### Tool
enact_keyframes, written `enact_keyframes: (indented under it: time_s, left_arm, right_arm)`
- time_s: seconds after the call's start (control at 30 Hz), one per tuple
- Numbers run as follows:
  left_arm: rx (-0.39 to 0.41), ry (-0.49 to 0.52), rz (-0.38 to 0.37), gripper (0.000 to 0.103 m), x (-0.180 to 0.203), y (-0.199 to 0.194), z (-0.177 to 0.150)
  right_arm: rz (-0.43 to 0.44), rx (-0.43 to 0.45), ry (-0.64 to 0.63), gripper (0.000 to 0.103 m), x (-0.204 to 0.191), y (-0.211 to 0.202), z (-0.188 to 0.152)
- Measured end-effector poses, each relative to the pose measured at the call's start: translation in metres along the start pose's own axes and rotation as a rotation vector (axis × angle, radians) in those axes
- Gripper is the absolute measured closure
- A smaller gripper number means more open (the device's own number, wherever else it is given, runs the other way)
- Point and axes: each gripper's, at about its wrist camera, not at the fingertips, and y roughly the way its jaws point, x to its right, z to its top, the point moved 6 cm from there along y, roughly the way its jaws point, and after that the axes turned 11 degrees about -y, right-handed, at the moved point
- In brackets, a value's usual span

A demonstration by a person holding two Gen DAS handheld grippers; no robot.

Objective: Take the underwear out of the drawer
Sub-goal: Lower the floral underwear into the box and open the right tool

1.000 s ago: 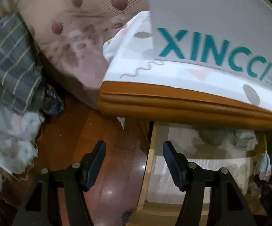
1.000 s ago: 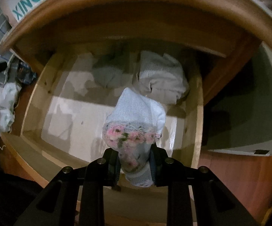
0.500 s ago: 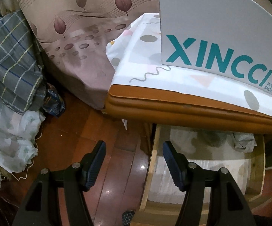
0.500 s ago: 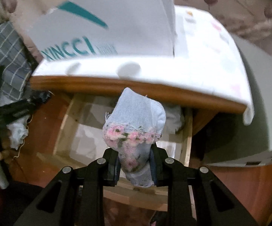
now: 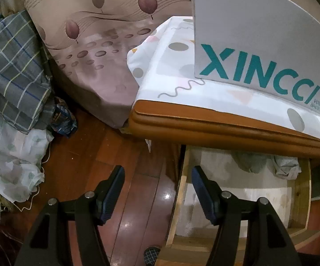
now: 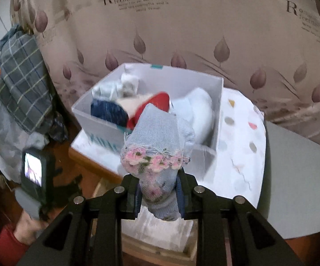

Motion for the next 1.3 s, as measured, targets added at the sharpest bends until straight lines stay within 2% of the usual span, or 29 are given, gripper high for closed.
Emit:
enact_keyframes:
  time_s: [0.27, 0.4, 0.67, 0.93, 1.03, 1.07, 1.1, 1.17, 1.3]
  left_arm:
    - [-0.012, -0.016, -0.002, 0.039, -0.006, 0.000, 0.000]
    - [-0.009, -0.008, -0.002, 0.039, -0.007, 0.000, 0.000]
    - [-0.019, -0.018, 0.006, 0.039, -0.013, 0.004, 0.002]
    - [-0.023, -0.007, 0.005, 0.039, -0.011, 0.005, 0.001]
    - [-0.030, -0.002, 0.007, 0.039, -0.009, 0.006, -0.001]
    - [-0.031, -0.001, 0.008, 0.039, -0.009, 0.006, -0.001]
    - [-0.031, 0.000, 0.010, 0.039, -0.009, 0.007, -0.001]
    - [-0.035, 0.000, 0.013, 0.039, -0.008, 0.007, -0.001]
    - [-0.036, 0.001, 0.009, 0.039, -0.008, 0.007, -0.002]
  right_arm:
    - [-0.027, -0.010, -0.008, 0.079, -0.003, 0.032, 0.061]
    - [-0.033, -0.040, -0.014, 0.078, -0.006, 0.058, 0.078]
    - [-0.037, -0.121, -0.035, 0.077, -0.014, 0.113, 0.087]
    - [-0.045, -0.174, -0.039, 0.070, -0.018, 0.143, 0.077]
    - [-0.055, -0.187, -0.049, 0.064, -0.019, 0.147, 0.076]
    - [-0.055, -0.187, -0.047, 0.060, -0.018, 0.146, 0.075]
    - [-0.049, -0.186, -0.046, 0.051, -0.019, 0.147, 0.076]
    - [-0.053, -0.176, -0.047, 0.043, -0.019, 0.144, 0.076]
    - [-0.056, -0.160, -0.058, 0.039, -0.021, 0.133, 0.080]
